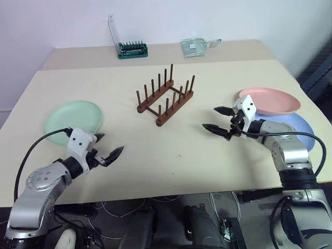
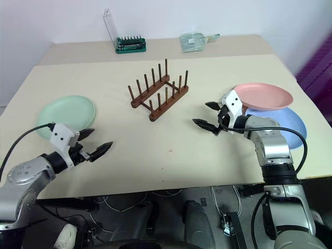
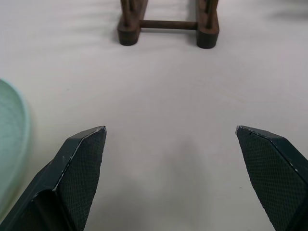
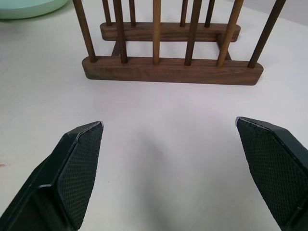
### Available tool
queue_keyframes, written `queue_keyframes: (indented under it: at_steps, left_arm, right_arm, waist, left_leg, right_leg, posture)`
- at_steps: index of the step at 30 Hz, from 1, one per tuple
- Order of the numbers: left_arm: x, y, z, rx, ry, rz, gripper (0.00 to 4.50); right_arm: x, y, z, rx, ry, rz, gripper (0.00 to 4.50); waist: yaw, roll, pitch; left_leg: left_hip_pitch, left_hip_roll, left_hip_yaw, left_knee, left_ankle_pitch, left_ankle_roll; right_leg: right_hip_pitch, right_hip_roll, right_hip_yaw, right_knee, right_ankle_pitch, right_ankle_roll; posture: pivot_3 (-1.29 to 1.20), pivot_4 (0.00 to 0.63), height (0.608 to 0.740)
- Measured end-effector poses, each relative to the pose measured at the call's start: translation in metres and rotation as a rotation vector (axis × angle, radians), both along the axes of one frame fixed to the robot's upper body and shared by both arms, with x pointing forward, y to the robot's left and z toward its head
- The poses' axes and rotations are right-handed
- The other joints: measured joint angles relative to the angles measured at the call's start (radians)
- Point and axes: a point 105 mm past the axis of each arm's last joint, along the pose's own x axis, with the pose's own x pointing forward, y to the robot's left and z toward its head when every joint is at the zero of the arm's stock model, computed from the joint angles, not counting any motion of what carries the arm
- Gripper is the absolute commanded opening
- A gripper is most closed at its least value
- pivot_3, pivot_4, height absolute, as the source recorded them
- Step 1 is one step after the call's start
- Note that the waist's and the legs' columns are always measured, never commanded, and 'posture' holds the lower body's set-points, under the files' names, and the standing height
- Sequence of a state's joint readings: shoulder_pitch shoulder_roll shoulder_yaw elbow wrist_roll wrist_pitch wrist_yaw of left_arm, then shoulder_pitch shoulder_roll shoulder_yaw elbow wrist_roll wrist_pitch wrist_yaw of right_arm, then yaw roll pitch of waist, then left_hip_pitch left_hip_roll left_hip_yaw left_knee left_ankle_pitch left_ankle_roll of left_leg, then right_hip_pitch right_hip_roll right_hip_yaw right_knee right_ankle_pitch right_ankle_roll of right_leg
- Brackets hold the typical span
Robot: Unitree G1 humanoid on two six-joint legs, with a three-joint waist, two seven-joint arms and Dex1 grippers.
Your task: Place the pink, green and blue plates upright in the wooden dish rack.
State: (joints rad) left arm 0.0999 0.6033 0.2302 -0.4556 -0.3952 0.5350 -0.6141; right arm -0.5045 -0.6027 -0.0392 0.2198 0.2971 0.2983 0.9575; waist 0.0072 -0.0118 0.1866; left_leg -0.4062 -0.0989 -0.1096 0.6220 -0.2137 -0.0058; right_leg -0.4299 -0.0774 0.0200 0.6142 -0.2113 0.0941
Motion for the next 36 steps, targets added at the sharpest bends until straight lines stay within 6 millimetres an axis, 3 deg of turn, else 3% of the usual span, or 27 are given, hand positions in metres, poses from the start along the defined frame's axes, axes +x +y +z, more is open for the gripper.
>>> queue_keyframes:
  at_steps: [7,11,19,23,26,29,35,36]
  left_arm:
    - [0.008,-0.007,0.004,-0.014,-0.032,0.019,4.44]
    - [0.028,-0.020,0.008,0.050,-0.073,0.021,4.44]
    - [0.075,-0.080,-0.028,0.036,0.028,-0.074,4.44]
    - [0.105,-0.114,-0.028,0.006,0.017,-0.127,4.44]
    - [0.115,-0.124,-0.028,0.004,0.004,-0.139,4.44]
    - [0.125,-0.136,-0.029,-0.018,0.002,-0.144,3.53]
    - [0.128,-0.146,-0.029,-0.023,-0.020,-0.166,0.74]
    - [0.128,-0.146,-0.029,-0.018,-0.023,-0.169,0.77]
  right_arm:
    - [0.000,0.008,-0.004,-0.007,-0.003,0.016,4.50]
    - [0.001,0.011,-0.001,-0.005,-0.010,0.024,4.50]
    - [-0.008,0.027,0.002,-0.012,-0.036,0.069,4.50]
    - [-0.012,0.037,0.004,0.004,-0.040,0.085,4.50]
    - [-0.015,0.040,0.005,-0.001,-0.046,0.093,4.50]
    - [-0.018,0.040,0.000,-0.002,-0.030,0.090,4.50]
    - [-0.024,0.039,-0.009,-0.003,-0.010,0.076,4.50]
    - [-0.024,0.039,-0.008,-0.004,-0.013,0.075,4.50]
  waist:
    - [0.002,0.000,0.000]
    - [0.008,0.000,0.000]
    - [0.005,0.000,0.000]
    - [0.008,0.000,0.000]
    - [0.007,0.000,-0.001]
    - [0.012,0.000,-0.001]
    - [0.006,0.000,-0.001]
    - [0.006,0.001,-0.001]
  left_leg:
    - [0.000,0.000,0.000,0.000,0.000,0.000]
    - [0.000,-0.001,0.000,0.001,0.000,0.000]
    - [0.000,-0.001,0.000,0.002,0.000,0.000]
    - [0.000,-0.002,-0.001,0.005,0.000,0.001]
    - [0.000,-0.003,-0.001,0.006,-0.001,0.002]
    - [0.000,-0.004,-0.002,0.007,-0.001,0.002]
    - [0.000,-0.005,-0.002,0.007,-0.001,0.003]
    - [0.000,-0.005,-0.002,0.007,-0.001,0.003]
  right_leg:
    - [0.000,0.000,0.000,0.000,0.000,0.000]
    - [0.001,0.000,0.000,0.000,0.002,0.003]
    - [0.001,0.000,-0.001,0.000,0.002,0.004]
    - [0.003,0.000,-0.002,0.001,0.003,0.005]
    - [0.003,-0.001,-0.002,0.001,0.003,0.006]
    - [0.004,-0.001,-0.002,0.001,0.004,0.007]
    - [0.004,-0.002,-0.002,0.001,0.004,0.008]
    - [0.004,-0.002,-0.002,0.001,0.004,0.008]
  posture:
    - [0.00,0.150,0.740]
    - [0.00,0.150,0.740]
    - [0.00,0.150,0.740]
    - [0.00,0.150,0.740]
    - [0.00,0.150,0.740]
    - [0.00,0.150,0.740]
    - [0.00,0.150,0.740]
    - [0.00,0.150,0.740]
